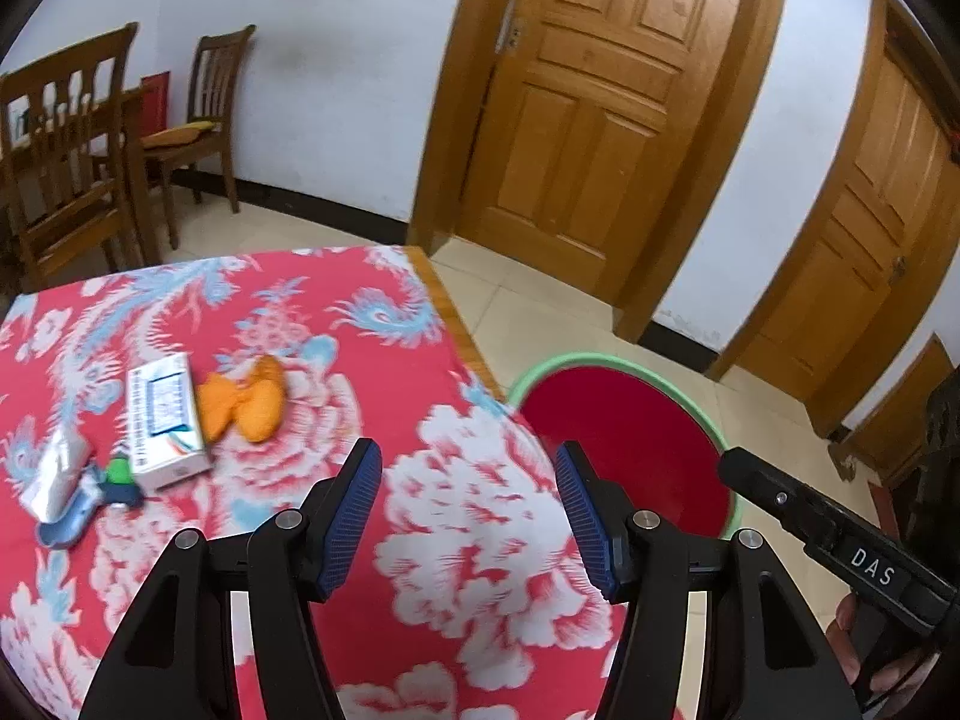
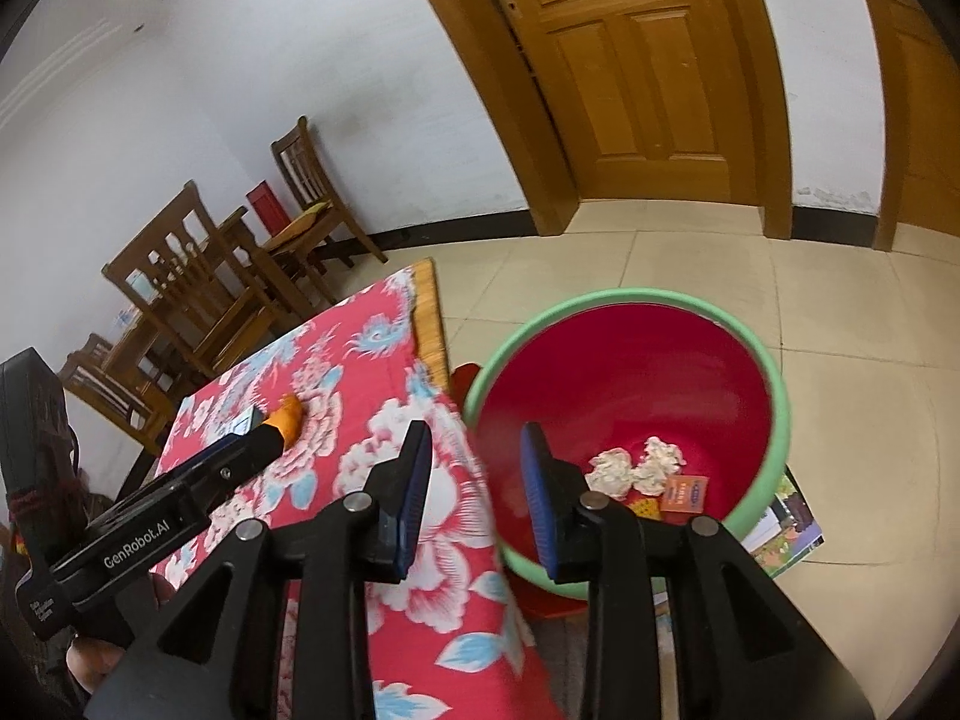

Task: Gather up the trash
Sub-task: 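Move both open grippers back over the table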

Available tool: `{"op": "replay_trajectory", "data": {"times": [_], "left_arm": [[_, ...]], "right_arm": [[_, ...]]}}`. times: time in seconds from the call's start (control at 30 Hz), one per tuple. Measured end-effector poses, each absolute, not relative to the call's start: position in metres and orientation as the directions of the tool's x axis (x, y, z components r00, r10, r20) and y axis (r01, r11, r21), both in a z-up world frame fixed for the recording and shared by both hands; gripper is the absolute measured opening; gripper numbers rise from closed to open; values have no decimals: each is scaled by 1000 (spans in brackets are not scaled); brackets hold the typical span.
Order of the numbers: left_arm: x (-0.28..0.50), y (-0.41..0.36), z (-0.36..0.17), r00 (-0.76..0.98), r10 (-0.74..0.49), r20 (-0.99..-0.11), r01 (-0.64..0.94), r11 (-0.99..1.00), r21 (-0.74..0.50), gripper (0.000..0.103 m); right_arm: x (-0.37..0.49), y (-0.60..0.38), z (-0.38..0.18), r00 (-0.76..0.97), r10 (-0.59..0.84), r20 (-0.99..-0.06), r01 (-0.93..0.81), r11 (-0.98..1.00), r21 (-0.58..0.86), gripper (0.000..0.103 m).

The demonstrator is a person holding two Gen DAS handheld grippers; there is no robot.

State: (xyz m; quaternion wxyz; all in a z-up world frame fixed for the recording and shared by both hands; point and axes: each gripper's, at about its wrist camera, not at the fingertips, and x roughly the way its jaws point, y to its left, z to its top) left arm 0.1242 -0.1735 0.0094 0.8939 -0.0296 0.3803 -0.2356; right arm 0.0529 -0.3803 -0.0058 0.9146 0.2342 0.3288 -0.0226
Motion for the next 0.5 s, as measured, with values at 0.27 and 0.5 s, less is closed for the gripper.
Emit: {"op": "replay_trajectory", "data": {"times": [0.27,0.5], "left_arm": [[129,-131,15,644,-397,-654,322,916,-239,62],[131,-90,17,678,-347,-648,252,938,-239,62]], "right_arm": [[64,-343,4,777,166,-607,121,907,403,34],[76,-310,4,760,210,-616,64,918,392,35]]}}
